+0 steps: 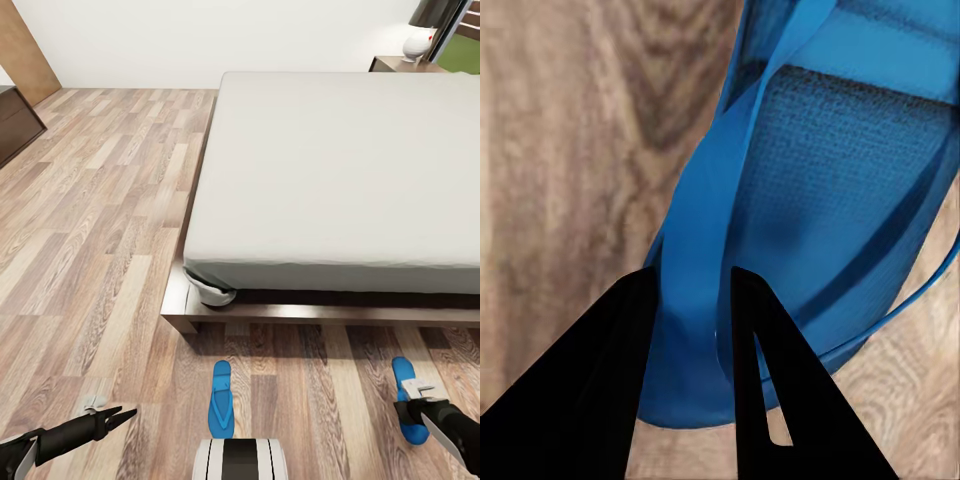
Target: In the bedroom, move the book from the bed onto either nightstand, and place the two sandals side by side next to the bed.
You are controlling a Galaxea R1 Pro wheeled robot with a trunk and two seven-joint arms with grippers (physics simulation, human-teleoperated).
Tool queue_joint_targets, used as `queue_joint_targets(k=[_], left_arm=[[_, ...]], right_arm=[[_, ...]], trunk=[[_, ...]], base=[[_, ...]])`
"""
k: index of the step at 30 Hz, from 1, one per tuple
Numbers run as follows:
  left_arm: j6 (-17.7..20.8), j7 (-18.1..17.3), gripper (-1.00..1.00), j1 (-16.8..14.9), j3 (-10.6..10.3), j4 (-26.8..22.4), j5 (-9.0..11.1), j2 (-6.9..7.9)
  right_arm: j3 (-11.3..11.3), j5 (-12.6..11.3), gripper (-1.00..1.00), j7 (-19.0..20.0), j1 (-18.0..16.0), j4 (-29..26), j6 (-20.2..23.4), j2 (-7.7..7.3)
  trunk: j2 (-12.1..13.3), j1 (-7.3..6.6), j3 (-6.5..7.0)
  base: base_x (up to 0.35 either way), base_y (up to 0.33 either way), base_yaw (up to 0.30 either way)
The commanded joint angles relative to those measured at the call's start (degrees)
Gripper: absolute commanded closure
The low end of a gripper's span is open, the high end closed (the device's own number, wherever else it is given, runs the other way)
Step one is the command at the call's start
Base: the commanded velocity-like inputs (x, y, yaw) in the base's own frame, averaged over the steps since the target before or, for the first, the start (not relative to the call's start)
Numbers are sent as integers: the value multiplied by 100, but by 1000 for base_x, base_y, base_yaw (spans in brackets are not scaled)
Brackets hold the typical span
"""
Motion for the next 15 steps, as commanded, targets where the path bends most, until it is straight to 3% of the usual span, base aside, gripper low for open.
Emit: queue_joint_targets(k=[1, 4, 7, 9, 15], left_arm=[[60, -37, -100, -4, 48, -5, -45, -5], [60, -37, -100, -4, 48, -5, -45, -6], [60, -37, -100, -4, 48, -5, -46, -10], [60, -37, -100, -4, 48, -5, -45, -13], [60, -33, -100, -4, 48, -5, -45, -23]], right_arm=[[21, -9, 100, 21, -2, -9, 2, -5], [-1, -17, 100, 481, -2, -20, -34, -6], [-23, -14, 100, 1783, -2, -10, -10, -12], [-27, -6, 100, 2247, -2, -8, -3, -12], [-30, 13, 100, 2436, -2, 11, -3, 5]], trunk=[[-2, -1, -4], [-2, -1, -4], [-2, -1, -4], [-2, -1, -4], [-2, -1, -4]], base=[[0, 0, 0], [0, 0, 0], [0, 0, 0], [0, 0, 0], [0, 42, 0]])
